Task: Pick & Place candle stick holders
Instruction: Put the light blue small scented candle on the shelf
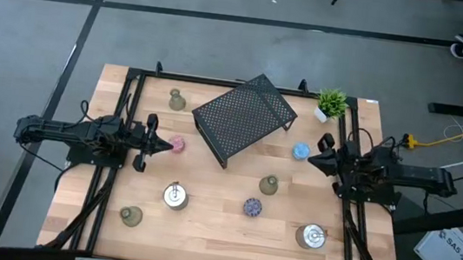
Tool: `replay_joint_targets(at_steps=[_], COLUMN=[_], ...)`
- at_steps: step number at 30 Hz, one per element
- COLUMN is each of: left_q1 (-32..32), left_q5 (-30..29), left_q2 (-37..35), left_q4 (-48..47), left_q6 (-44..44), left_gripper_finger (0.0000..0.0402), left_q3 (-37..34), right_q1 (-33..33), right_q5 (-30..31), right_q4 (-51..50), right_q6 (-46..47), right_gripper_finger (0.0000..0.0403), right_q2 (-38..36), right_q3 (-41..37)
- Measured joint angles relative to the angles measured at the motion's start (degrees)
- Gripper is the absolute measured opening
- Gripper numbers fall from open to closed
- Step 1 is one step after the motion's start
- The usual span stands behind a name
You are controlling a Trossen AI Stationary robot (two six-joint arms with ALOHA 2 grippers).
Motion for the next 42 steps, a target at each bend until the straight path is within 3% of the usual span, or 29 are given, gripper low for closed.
replay_joint_targets(at_steps=[11, 31, 42], left_q1=[-0.02, 0.0, -0.01], left_q5=[0.0, -0.01, -0.02], left_q2=[0.0, 0.0, 0.0], left_q4=[-0.02, 0.0, -0.01], left_q6=[0.0, 0.0, -0.01], left_gripper_finger=[0.0008, 0.0008, 0.0008], left_q3=[0.0, 0.0, 0.0], right_q1=[0.0, -0.02, -0.02], right_q5=[-0.38, -0.36, -0.32], right_q4=[-12.91, -16.79, -25.38], right_q6=[-0.99, -3.22, -6.66], right_gripper_finger=[0.0018, 0.0018, 0.0018], right_q2=[3.41, 14.18, 23.6], right_q3=[11.54, 31.87, 47.87])
